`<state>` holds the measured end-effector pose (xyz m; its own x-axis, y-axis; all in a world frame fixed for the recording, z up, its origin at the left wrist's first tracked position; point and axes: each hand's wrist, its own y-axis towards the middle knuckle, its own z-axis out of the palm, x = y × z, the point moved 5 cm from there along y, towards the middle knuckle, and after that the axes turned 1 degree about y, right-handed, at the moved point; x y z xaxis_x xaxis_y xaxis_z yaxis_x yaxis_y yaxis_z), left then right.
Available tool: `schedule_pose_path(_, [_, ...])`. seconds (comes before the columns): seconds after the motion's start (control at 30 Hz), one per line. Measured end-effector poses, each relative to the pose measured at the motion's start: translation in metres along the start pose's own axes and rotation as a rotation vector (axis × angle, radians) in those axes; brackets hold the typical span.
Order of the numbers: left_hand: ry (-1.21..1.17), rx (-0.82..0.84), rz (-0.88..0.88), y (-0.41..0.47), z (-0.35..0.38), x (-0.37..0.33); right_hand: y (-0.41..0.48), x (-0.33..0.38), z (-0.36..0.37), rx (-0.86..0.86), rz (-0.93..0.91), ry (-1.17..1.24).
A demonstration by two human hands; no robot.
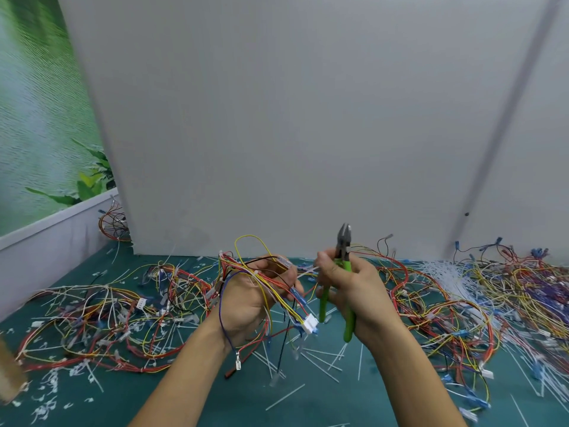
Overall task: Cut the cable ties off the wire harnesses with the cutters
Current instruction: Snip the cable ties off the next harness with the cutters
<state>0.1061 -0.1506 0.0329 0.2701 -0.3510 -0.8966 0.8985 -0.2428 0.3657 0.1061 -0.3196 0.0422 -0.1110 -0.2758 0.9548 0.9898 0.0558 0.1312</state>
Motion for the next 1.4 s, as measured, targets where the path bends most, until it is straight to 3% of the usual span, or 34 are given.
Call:
schedule_pose_path(0.1, [-0.039, -0.019, 0.002, 0.003, -0.001, 0.0, 0.006, -0.01, 0.002, -0.02, 0.203, 0.547])
schedule_pose_path(0.23, [-0.044, -0.041, 0.019, 0.005, -0.006, -0.003, 0.01, -0.02, -0.013, -0.184, 0.367, 0.893])
schedule_pose_path(0.4, [-0.054, -0.038, 0.042, 0.008, -0.013, -0.007, 0.007, -0.021, -0.015, -0.156, 0.476, 0.89])
schedule_pose_path(0.6, [-0.017, -0.136, 0.045, 0.01, -0.027, -0.007, 0.006, -0.016, -0.002, -0.029, 0.408, 0.935])
schedule_pose_path(0.93, [-0.095, -0.202, 0.105, 0.013, -0.032, -0.012, -0.005, -0.014, 0.016, 0.107, 0.491, 0.625])
schedule_pose_path(1.03, [-0.136, -0.217, 0.124, 0.012, -0.036, -0.012, -0.014, -0.01, 0.022, 0.185, 0.447, 0.303])
schedule_pose_path(1.17, [-0.16, -0.227, 0.164, 0.013, -0.038, -0.014, -0.02, 0.006, 0.018, 0.276, 0.17, -0.424])
schedule_pose_path(1.23, [-0.183, -0.242, 0.168, 0.013, -0.039, -0.014, -0.021, 0.011, 0.017, 0.3, 0.075, -0.653])
schedule_pose_path(1.4, [-0.182, -0.264, 0.173, 0.012, -0.041, -0.02, -0.026, 0.013, 0.017, 0.433, 0.099, -0.559])
